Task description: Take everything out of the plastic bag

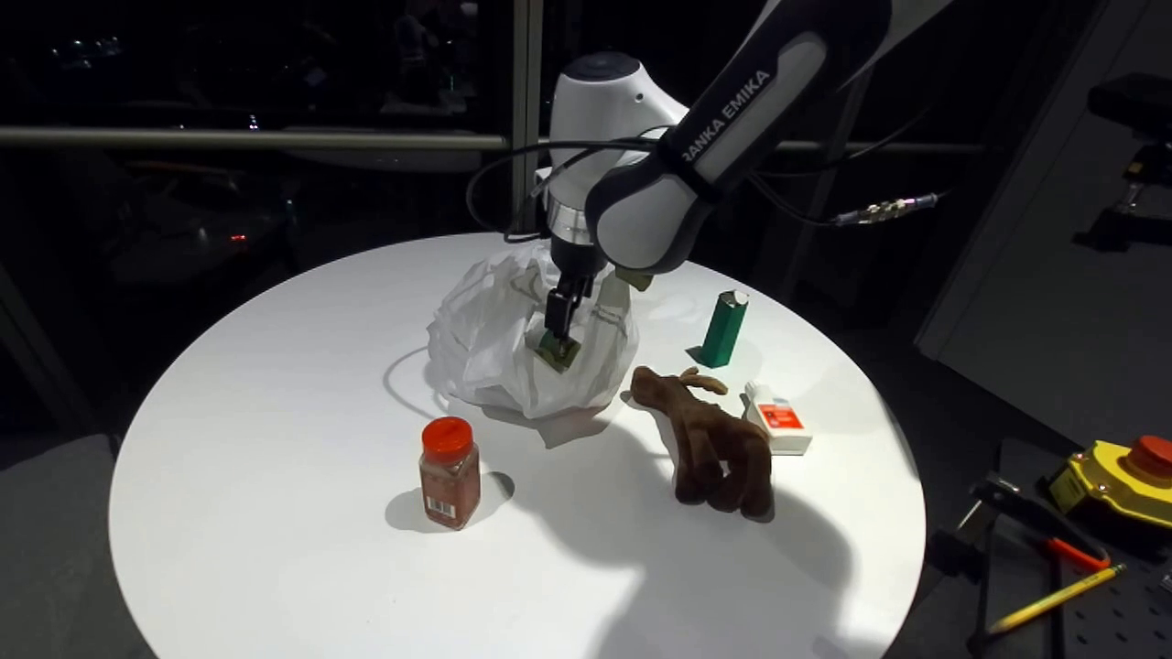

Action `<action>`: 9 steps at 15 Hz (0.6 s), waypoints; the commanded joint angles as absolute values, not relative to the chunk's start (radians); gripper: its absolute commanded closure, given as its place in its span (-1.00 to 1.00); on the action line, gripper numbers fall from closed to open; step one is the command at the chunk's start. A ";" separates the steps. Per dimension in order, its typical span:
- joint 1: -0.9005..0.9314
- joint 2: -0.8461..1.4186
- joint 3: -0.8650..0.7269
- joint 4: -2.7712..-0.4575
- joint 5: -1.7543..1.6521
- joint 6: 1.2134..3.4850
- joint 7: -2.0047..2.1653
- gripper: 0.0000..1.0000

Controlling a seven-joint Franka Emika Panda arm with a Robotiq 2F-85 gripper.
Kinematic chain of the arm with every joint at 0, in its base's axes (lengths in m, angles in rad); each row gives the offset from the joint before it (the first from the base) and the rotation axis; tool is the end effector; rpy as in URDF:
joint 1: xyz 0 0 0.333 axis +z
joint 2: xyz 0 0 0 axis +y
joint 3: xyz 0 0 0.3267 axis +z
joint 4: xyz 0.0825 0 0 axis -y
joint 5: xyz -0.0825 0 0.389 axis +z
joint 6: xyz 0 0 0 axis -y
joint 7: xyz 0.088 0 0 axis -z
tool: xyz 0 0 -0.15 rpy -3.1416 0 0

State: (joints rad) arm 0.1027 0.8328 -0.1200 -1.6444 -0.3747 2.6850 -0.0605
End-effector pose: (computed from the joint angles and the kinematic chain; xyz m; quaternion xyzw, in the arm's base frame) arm 0.7193 0.0006 0.1103 0.9642 0.2018 0.0938 0.1444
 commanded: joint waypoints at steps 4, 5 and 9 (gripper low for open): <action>0.020 0.872 -0.036 -1.574 -0.276 2.616 -0.162 -1.00; 0.010 0.879 -0.024 -1.567 -0.265 2.614 -0.175 -1.00; -0.008 0.909 0.011 -1.534 -0.234 2.604 -0.211 -1.00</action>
